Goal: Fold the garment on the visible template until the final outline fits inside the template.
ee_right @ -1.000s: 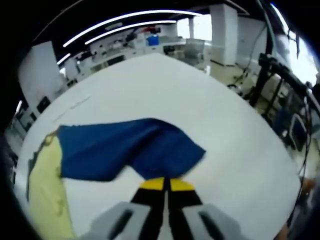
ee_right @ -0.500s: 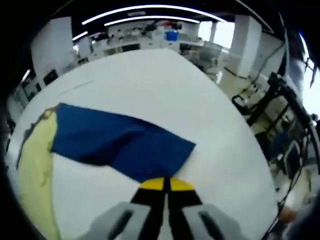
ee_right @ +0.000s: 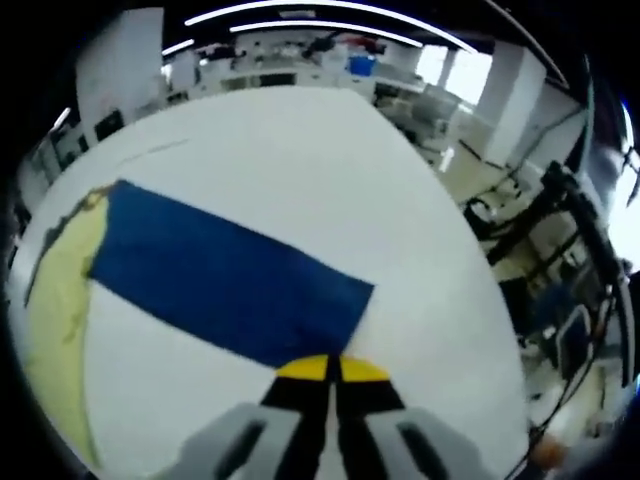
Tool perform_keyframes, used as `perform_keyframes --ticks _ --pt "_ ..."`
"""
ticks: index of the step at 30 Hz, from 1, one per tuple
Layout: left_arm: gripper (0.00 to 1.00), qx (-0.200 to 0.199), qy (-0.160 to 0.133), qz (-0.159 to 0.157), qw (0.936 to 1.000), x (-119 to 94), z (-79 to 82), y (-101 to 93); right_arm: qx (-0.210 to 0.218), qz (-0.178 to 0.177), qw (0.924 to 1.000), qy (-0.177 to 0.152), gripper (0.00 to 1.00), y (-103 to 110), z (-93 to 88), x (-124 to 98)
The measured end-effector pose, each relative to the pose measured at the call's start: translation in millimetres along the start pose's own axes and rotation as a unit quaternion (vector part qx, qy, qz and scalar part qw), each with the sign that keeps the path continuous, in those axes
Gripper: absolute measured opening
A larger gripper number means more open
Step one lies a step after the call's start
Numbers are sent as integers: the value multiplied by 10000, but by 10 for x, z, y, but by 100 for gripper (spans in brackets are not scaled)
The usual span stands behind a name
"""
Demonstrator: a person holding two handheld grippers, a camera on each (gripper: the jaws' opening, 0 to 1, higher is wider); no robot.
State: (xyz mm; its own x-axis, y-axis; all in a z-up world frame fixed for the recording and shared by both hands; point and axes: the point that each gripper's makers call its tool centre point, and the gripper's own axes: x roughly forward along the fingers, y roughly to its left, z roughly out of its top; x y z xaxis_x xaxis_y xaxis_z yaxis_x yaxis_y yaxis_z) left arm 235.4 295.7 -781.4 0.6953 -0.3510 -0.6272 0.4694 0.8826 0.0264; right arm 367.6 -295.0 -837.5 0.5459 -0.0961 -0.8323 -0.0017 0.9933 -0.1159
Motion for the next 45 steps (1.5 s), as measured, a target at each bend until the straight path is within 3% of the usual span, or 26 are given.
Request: perform_keyframes --ticks 2,5,7,10,15,21,27,29,38,45 --pt "89 23 5 -7 10000 -6 6 -7 213 29 9998 -11 2 -45 9 16" --pt "89 41 -6 -3 10000 -15 14 -9 571 76 9983 -76 14 13 12 -59" --pt "89 40 -9 -7 10000 -16 12 -7 735 149 9971 -156 21 -61 81 39" --pt "89 54 5 -3 10000 -19 22 -35 1026 182 9943 -214 24 7 91 27" --pt "88 101 -5 8 9999 -41 34 -53 1212 3 9926 -38 23 105 -27 5" --pt "88 112 18 80 9999 -80 24 -32 1495 -138 9886 -62 22 20 -45 74" --pt "87 138 54 103 9998 -81 -11 15 1619 -192 9866 -22 19 148 -109 -55" --pt "87 145 54 102 9998 -79 -19 28 1697 -225 9852 -20 14 1 -66 85" --pt "87 132 49 131 9998 -93 -23 52 1895 -30 9819 -6 2 161 -108 -53" --pt "88 114 61 151 9998 -109 -37 77 2036 135 9790 -38 0 175 -85 -48"
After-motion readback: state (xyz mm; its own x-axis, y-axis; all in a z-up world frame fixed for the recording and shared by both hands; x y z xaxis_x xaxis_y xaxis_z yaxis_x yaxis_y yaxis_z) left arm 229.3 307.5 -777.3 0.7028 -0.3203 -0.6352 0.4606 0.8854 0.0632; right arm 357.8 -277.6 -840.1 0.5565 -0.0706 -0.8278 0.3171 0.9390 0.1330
